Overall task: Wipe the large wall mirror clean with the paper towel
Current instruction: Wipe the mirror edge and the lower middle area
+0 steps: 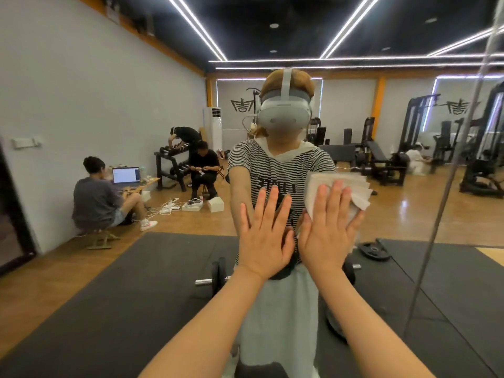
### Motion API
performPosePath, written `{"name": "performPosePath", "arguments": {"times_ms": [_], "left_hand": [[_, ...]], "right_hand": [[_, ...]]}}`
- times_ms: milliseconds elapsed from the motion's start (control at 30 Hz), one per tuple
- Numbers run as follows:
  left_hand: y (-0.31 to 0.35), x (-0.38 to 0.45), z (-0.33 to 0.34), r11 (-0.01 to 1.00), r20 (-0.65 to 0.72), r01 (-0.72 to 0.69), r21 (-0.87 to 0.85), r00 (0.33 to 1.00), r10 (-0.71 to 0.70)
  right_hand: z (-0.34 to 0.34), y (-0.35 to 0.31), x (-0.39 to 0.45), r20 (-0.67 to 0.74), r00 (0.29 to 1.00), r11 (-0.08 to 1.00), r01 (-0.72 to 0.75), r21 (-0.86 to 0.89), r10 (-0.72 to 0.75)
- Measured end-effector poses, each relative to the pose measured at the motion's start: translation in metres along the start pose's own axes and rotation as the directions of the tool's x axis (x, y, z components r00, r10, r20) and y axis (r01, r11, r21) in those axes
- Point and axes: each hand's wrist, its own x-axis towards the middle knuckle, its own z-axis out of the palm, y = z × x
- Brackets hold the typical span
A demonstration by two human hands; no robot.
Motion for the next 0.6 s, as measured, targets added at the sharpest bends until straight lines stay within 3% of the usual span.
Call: {"name": "performPosePath", "arguments": {"times_ms": [200, 333, 433, 533, 600], "left_hand": [[-0.024, -0.017, -0.033, 0.995, 0.091, -0.022, -0.095, 0.995, 0.031], [-0.087, -0.044, -0.048, 1.000, 0.136, 0.026, 0.016, 0.990, -0.028], [-0.141, -0.050, -0.055, 0.997, 0.102, 0.046, 0.064, 0.993, -0.052], [-0.185, -0.046, -0.055, 0.981, 0.034, 0.190, 0.029, 0.981, -0.191], [-0.198, -0.044, -0.051, 0.979, 0.003, 0.200, 0.032, 0.980, -0.201]], "right_hand": [[-0.003, -0.001, 0.000, 0.008, 1.000, 1.000, -0.002, -0.011, 0.002], [-0.009, -0.006, 0.003, 0.014, 1.000, 0.999, -0.028, 0.015, 0.028], [-0.014, -0.008, 0.005, 0.043, 0.998, 0.998, -0.057, 0.041, 0.056], [-0.016, -0.007, 0.005, 0.075, 0.992, 0.989, -0.104, 0.102, 0.097], [-0.016, -0.006, 0.005, 0.076, 0.991, 0.989, -0.112, 0.093, 0.105]]}}
